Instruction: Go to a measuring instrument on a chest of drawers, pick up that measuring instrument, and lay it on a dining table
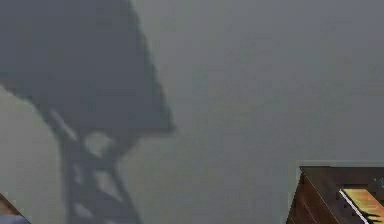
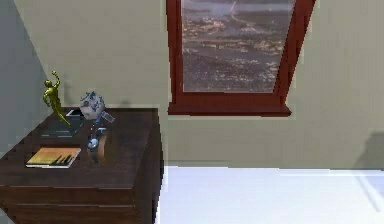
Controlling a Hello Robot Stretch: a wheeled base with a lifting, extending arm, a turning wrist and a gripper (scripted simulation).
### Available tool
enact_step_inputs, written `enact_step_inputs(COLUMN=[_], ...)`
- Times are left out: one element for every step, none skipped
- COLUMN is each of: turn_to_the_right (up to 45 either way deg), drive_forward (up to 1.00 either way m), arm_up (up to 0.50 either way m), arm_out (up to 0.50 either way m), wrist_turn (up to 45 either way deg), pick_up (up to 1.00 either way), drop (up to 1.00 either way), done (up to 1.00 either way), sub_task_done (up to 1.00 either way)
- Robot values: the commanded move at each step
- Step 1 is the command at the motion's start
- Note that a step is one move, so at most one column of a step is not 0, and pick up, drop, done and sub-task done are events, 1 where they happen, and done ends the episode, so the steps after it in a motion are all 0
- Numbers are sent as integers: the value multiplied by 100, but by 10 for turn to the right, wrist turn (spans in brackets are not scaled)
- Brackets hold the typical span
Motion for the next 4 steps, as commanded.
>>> enact_step_inputs(turn_to_the_right=[-240,0,0,0], drive_forward=[0,0,0,0], arm_up=[0,50,30,0], arm_out=[0,0,0,46], wrist_turn=[0,0,0,0], pick_up=[0,0,0,0], drop=[0,0,0,0], done=[0,0,0,0], sub_task_done=[0,0,0,0])
